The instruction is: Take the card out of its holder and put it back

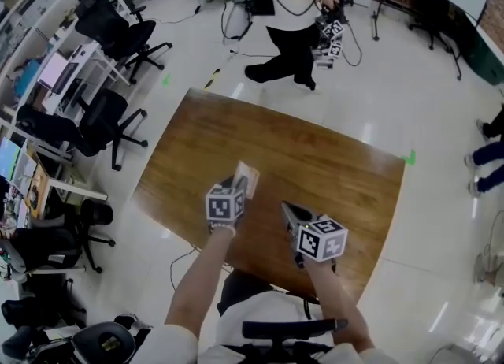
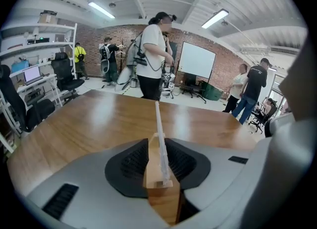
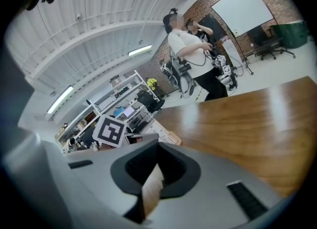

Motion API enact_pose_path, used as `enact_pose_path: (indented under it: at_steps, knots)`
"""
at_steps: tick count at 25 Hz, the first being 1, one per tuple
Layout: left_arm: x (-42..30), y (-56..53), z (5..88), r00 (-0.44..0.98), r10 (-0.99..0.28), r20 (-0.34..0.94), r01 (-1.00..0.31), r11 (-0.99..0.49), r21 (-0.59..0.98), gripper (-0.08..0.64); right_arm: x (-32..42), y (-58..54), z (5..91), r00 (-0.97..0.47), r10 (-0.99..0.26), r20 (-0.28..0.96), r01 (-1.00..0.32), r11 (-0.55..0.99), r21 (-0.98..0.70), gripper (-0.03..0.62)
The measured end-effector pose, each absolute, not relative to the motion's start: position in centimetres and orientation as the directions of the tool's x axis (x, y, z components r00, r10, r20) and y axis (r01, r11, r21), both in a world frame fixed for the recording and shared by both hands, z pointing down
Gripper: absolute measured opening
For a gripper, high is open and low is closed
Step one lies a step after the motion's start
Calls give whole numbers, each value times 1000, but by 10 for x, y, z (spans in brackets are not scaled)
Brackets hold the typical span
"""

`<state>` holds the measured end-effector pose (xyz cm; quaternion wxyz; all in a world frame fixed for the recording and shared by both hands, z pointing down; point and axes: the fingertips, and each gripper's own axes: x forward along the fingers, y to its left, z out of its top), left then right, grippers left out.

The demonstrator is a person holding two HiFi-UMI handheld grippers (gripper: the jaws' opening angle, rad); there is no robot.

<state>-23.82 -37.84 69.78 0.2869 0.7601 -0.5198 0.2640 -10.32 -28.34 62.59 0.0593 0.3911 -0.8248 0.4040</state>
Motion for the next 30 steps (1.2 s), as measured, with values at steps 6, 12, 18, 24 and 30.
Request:
enact_pose_path:
  at_steps: [6,12,18,24,30]
  knots:
    - [-234,-379,696,329,-630,704,-937,-310,160,80,-101,-283,625,-684,-595,422,-696,360,-621,9]
    - [-233,-377,701,341,-621,706,-933,-316,172,35,-102,-283,625,-682,-595,425,-698,356,-621,9]
    - [-232,-374,708,340,-617,710,-933,-319,170,21,-97,-282,633,-676,-601,426,-702,349,-621,9]
    - [-226,-378,703,349,-621,702,-930,-324,175,15,-92,-286,630,-675,-601,427,-704,350,-618,9]
    - [-226,-381,688,353,-650,672,-931,-318,182,15,-91,-284,630,-677,-601,425,-701,351,-620,9]
